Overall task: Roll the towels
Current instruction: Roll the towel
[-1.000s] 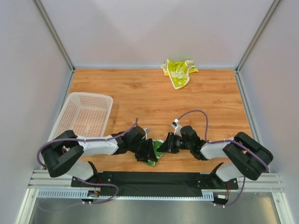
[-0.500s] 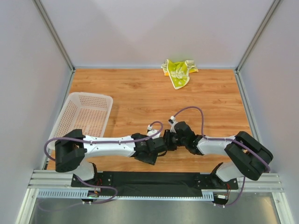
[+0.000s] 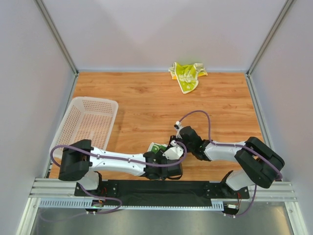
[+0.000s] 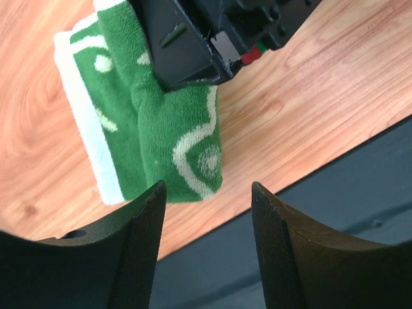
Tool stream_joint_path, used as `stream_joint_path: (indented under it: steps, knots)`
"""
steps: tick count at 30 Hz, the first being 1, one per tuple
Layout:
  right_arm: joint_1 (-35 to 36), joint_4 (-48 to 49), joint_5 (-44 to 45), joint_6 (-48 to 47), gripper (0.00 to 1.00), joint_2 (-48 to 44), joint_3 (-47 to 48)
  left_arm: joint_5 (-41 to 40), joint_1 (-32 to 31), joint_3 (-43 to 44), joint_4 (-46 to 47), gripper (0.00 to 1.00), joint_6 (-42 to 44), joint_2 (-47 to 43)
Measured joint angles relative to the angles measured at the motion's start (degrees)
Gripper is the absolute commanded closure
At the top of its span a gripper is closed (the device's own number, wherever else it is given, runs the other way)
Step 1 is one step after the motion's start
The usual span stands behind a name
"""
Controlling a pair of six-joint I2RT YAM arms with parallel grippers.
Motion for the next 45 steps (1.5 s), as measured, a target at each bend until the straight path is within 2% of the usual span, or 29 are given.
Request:
stream_joint_path:
  steps: [9, 14, 23, 29, 32, 35, 39, 45]
  knots:
    - [0.1, -0.3, 0.0, -0.2, 0.91, 1.2, 0.7, -0.9, 0.1, -4.1, 7.8, 0.39, 4.5, 0.3]
    - [0.2, -0.3, -0.1, -0.2, 0.91, 1.6, 0.9, -1.9, 0.1, -4.5, 8.9, 0.4, 4.5, 2.5]
    - [0.4, 0.5, -0.6, -0.2, 0.91, 3.0, 1.7, -5.2, 0.1, -10.0, 13.1, 0.41, 3.1, 0.3]
    - [0.4, 0.6, -0.7, -0.2, 0.91, 3.4, 2.0, -6.2, 0.1, -11.3, 14.4, 0.46, 1.5, 0.3]
    - [0.4, 0.5, -0.7, -0.2, 0.91, 3.6, 2.3, -7.1, 0.1, -12.0, 14.8, 0.54, 0.6, 0.4]
    - [0.4, 0.4, -0.7, -0.2, 0.9, 3.7, 2.3, -8.0, 0.0, -12.7, 15.4, 0.58, 0.2, 0.5]
    - [0.1, -0.4, -0.6, -0.7, 0.89, 3.6, 2.6, -8.7, -0.2, -14.1, 17.6, 0.75, 0.2, 0.2]
    - [-2.5, -2.9, -1.0, -1.5, 0.84, 1.7, 1.7, -8.1, 0.0, -15.5, 22.6, 0.88, 1.9, -0.5]
